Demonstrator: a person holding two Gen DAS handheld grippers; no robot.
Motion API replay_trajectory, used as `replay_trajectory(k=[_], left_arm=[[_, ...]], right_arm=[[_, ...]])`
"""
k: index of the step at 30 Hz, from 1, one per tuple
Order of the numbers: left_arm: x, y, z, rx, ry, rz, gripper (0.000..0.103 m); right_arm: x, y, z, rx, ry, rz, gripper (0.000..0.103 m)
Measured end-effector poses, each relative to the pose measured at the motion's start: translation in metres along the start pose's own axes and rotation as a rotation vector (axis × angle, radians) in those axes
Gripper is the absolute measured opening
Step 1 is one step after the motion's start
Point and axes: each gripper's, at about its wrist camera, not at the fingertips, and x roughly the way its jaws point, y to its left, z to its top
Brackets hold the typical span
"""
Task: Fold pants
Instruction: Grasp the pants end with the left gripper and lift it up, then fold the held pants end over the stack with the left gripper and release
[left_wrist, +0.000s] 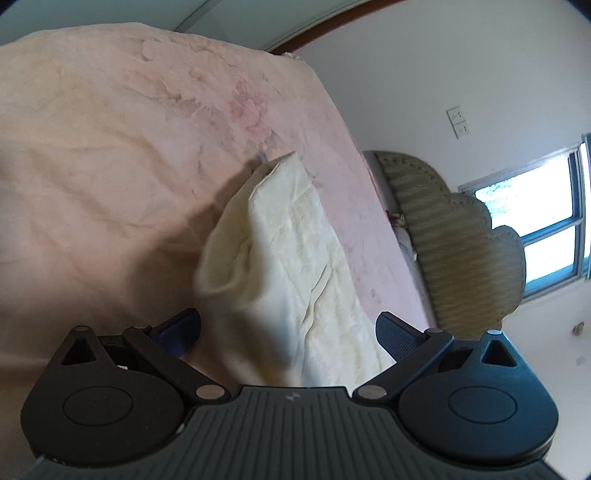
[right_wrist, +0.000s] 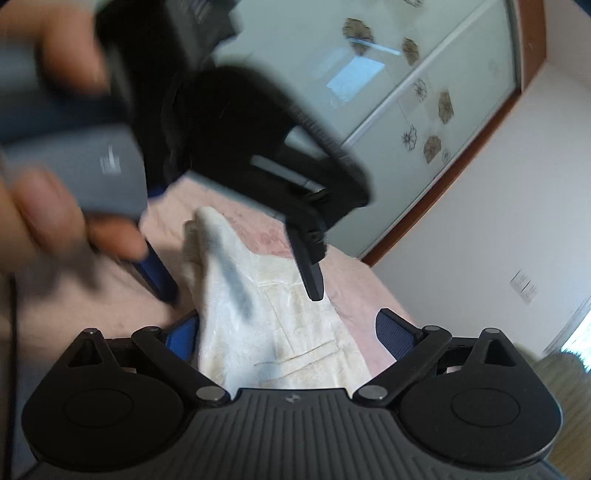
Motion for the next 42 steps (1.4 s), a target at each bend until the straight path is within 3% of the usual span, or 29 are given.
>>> replay_trajectory(k=[3,4,6,9,11,12,14,17,21,26,30,37,42], left_arm=[[0.006,-0.003,0.001,-0.008,-0.022,-0.008,0.1],[0.008,-0.004,0.001,-0.002,-0.027,-0.008,0.1],[0.01,-0.006,0.002,0.009,-0.04,0.006,0.095],[0.013,-0.009,0.002,0.025,-0.048,0.037,0.069],[0.016,-0.007,0.003,0.027,-0.047,0.077,0.039],[0.017,-0.007,0.003,0.037,-0.049,0.104,0.032],[0.015,-0.007,0.001,0.059,-0.068,0.132,0.016],[0.009,-0.015,-0.005,0.098,-0.109,0.135,0.014],[-0.003,-0.049,-0.025,0.256,-0.2,0.166,0.014],[-0.02,-0.09,-0.054,0.413,-0.279,0.133,0.014],[-0.024,-0.112,-0.075,0.471,-0.282,0.084,0.014],[-0.028,-0.154,-0.115,0.555,-0.303,0.011,0.016],[-0.013,-0.193,-0.143,0.627,-0.266,-0.068,0.019]], right_arm=[[-0.021,-0.026,0.002,0.073,-0.026,0.204,0.098],[-0.027,-0.035,0.003,0.103,-0.04,0.223,0.098],[-0.027,-0.055,0.004,0.169,-0.031,0.173,0.098],[0.001,-0.075,-0.006,0.236,0.077,0.071,0.098],[0.027,-0.077,-0.017,0.236,0.187,0.06,0.098],[0.039,-0.073,-0.024,0.221,0.238,0.066,0.098],[0.045,-0.07,-0.032,0.231,0.246,0.075,0.099],[0.04,-0.078,-0.029,0.264,0.217,0.068,0.099],[0.024,-0.089,-0.032,0.374,0.151,0.076,0.099],[0.013,-0.096,-0.033,0.483,0.109,0.073,0.099],[0.006,-0.104,-0.036,0.555,0.072,0.062,0.099],[-0.041,-0.125,-0.05,0.634,-0.029,-0.012,0.099],[-0.078,-0.147,-0.071,0.676,-0.065,-0.082,0.099]])
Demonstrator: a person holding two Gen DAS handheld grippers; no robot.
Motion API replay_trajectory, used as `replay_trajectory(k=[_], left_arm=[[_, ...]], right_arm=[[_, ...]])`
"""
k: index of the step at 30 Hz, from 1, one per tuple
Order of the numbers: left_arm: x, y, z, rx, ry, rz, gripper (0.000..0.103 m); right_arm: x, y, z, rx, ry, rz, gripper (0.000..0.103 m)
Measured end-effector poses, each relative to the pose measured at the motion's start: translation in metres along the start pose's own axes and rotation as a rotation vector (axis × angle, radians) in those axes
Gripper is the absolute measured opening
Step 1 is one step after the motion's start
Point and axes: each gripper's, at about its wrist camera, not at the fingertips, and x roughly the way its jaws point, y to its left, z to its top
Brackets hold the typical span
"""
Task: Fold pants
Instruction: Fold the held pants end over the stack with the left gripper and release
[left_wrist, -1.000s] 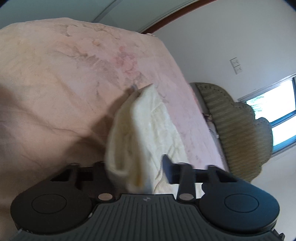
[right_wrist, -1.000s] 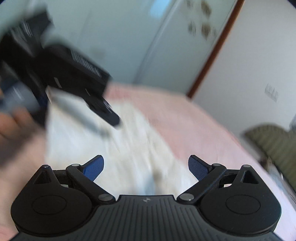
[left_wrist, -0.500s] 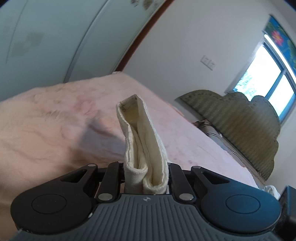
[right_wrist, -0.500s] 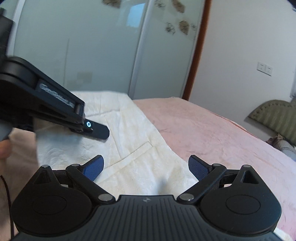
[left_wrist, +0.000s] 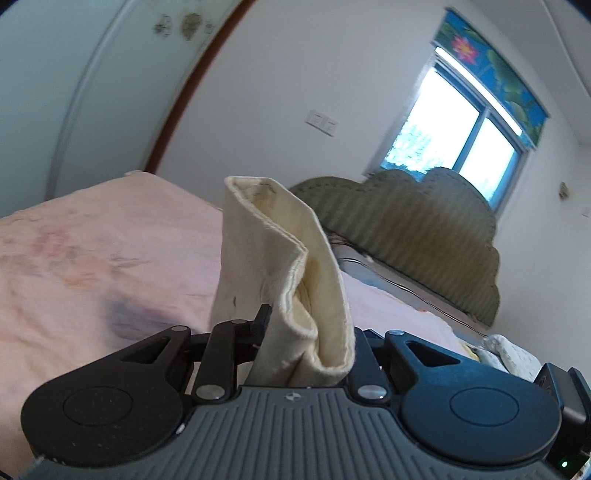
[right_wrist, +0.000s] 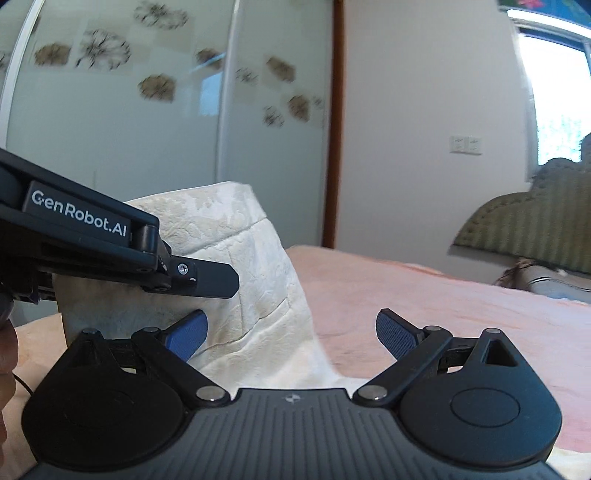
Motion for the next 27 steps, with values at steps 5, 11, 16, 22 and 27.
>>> replay_trajectory(k=[5,11,16,22,27], left_arm=[[0.026,-0.049,-0.012,0.057,0.046,-0.09,0.023],[0.064,-0.105,-0.037,0.137,0.11,-0.166,0.028],[0.091,-0.142,-0.063,0.204,0.156,-0.209,0.029],[0.123,-0.171,-0.097,0.244,0.226,-0.213,0.029],[0.14,-0.182,-0.121,0.277,0.273,-0.209,0.029]], right_arm=[[-0.028,-0.038,-0.004,0.017,-0.027,-0.084,0.099],[-0.057,-0.083,-0.013,0.059,-0.018,-0.192,0.099],[-0.079,-0.12,-0.026,0.127,0.003,-0.258,0.099],[-0.09,-0.155,-0.043,0.161,0.081,-0.302,0.099],[-0.093,-0.169,-0.057,0.149,0.142,-0.332,0.099]])
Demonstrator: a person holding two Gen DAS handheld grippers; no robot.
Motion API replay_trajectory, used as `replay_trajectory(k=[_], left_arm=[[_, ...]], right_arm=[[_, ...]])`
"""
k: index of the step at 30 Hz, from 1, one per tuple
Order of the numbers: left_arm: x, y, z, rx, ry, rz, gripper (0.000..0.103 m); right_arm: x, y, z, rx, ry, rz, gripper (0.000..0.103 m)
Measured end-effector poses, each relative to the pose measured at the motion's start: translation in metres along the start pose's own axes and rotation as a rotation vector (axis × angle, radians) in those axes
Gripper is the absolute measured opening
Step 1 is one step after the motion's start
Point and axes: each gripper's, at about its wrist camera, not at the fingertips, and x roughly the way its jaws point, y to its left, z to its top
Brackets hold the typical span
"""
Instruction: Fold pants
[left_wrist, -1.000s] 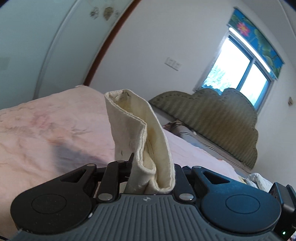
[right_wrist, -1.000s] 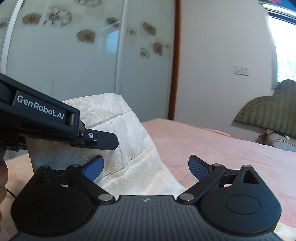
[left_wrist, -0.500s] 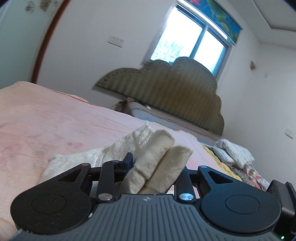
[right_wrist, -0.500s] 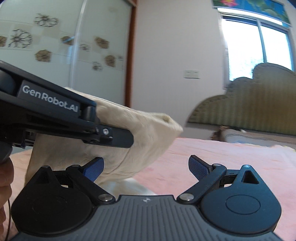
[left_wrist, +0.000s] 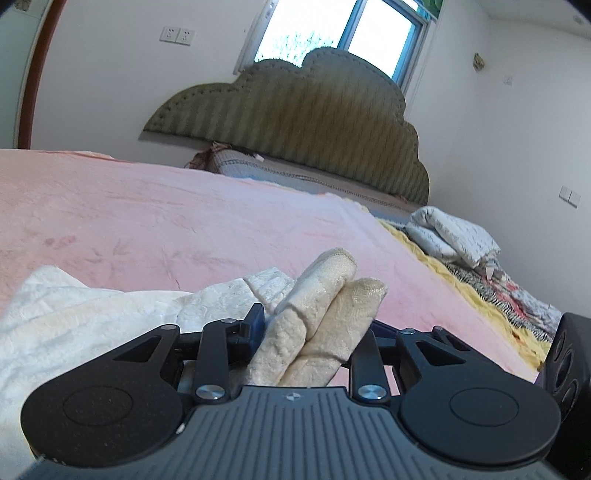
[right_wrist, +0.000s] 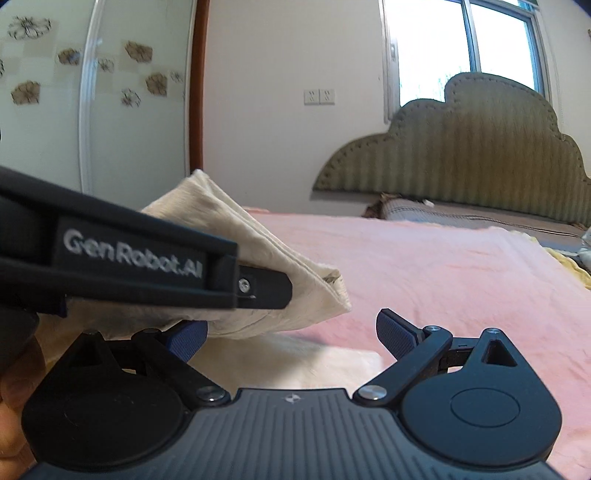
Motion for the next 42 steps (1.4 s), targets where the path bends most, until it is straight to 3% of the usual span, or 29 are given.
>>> replay_trajectory(k=[21,24,28,30,33,35,42], left_arm=[[0.029,-0.025,-0.034,0.07,0.094,-0.033,0.03],[0.037,-0.027,-0.04,0.096,0.137,-0.043,0.034],[0.049,-0.016,-0.048,0.043,0.208,-0.049,0.035],[0.052,-0.012,-0.05,0.023,0.216,-0.058,0.039],[0.052,-0.013,-0.051,0.019,0.22,-0.101,0.063],[0.049,-0.019,-0.052,0.028,0.215,-0.155,0.085],[0.02,-0.015,-0.032,0.059,0.229,-0.258,0.088]], right_arm=[[-0.007,-0.025,-0.035,0.046,0.103,-0.078,0.099],[-0.008,-0.026,-0.04,0.045,0.123,-0.083,0.099],[-0.006,-0.028,-0.046,0.03,0.204,-0.071,0.099],[-0.012,-0.03,-0.049,0.008,0.224,-0.064,0.099],[-0.027,-0.038,-0.052,-0.006,0.235,-0.089,0.099],[-0.037,-0.049,-0.051,0.02,0.242,-0.117,0.099],[-0.064,-0.077,-0.046,0.008,0.249,-0.3,0.099]])
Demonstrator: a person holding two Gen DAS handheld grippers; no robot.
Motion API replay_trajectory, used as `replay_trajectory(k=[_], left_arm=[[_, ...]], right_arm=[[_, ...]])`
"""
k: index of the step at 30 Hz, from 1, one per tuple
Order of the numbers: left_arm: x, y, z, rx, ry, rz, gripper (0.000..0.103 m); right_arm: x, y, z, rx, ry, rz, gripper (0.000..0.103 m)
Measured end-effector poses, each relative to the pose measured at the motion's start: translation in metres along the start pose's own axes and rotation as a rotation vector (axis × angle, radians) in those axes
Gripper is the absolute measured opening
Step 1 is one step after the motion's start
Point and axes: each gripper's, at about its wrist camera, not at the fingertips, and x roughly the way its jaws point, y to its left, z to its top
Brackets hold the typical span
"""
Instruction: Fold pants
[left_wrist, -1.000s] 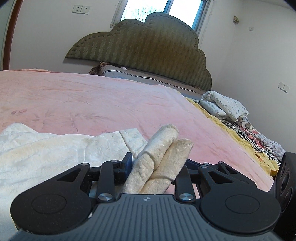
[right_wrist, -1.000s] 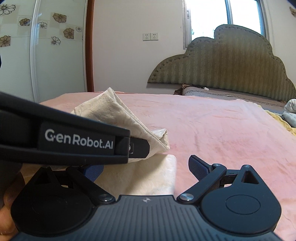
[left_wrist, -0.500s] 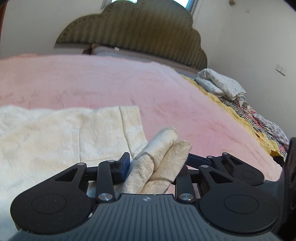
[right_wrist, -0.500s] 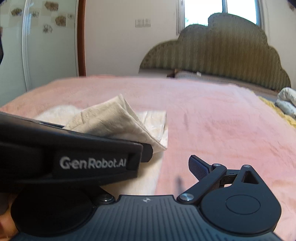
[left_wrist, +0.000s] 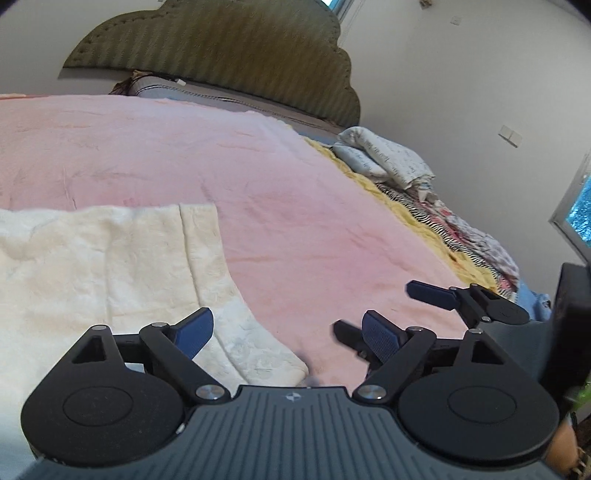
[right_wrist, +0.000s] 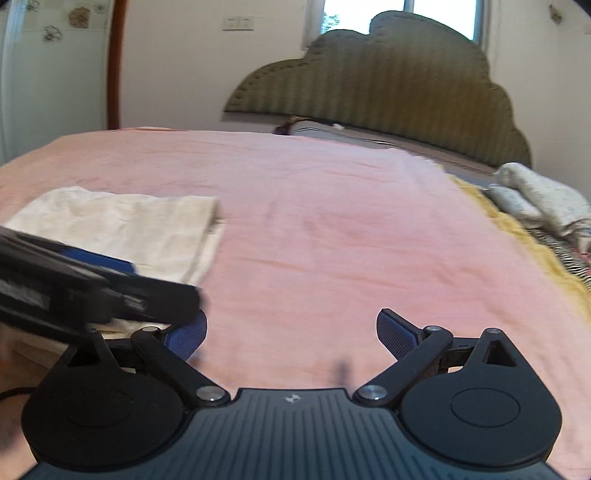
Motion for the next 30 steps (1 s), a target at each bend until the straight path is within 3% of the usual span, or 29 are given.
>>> replay_trajectory(k=[3,5,7,10,14,15,18,21,23,25,28,30], left_arm=[[-0.035,0.024,0.013,-0.023,-0.071,0.088,0.09],[-0.054,0.045,0.02,-0.023,-0.12,0.179,0.094],[-0.063,0.062,0.026,0.023,-0.13,0.276,0.094],[-0.063,0.085,0.043,0.114,-0.075,0.437,0.093],[-0.057,0.112,0.051,0.146,-0.046,0.552,0.093],[-0.055,0.118,0.051,0.13,-0.04,0.565,0.093],[-0.049,0.134,0.045,0.06,-0.002,0.532,0.093],[-0.031,0.134,0.037,0.105,0.057,0.547,0.095],[-0.021,0.133,0.031,0.172,0.077,0.562,0.101],[-0.025,0.132,0.031,0.185,0.07,0.566,0.101],[-0.043,0.13,0.029,0.164,0.032,0.591,0.099],[-0.059,0.13,0.02,0.122,-0.004,0.559,0.1]], right_arm=[[-0.003,-0.007,0.003,-0.038,-0.019,-0.147,0.099],[-0.007,-0.009,0.009,-0.012,-0.061,-0.167,0.099],[-0.01,-0.007,0.018,0.033,-0.117,-0.09,0.099],[0.003,0.007,0.041,0.048,-0.176,0.082,0.099],[0.035,0.033,0.072,0.042,-0.182,0.304,0.098],[0.046,0.039,0.08,0.051,-0.168,0.368,0.098],[0.078,0.055,0.1,0.054,-0.103,0.509,0.083],[0.11,0.066,0.104,0.043,0.018,0.585,0.083],[0.128,0.07,0.099,-0.01,0.094,0.534,0.083],[0.129,0.069,0.09,-0.071,0.102,0.501,0.083],[0.103,0.069,0.091,-0.083,0.058,0.42,0.084],[0.074,0.072,0.085,-0.119,-0.007,0.406,0.084]])
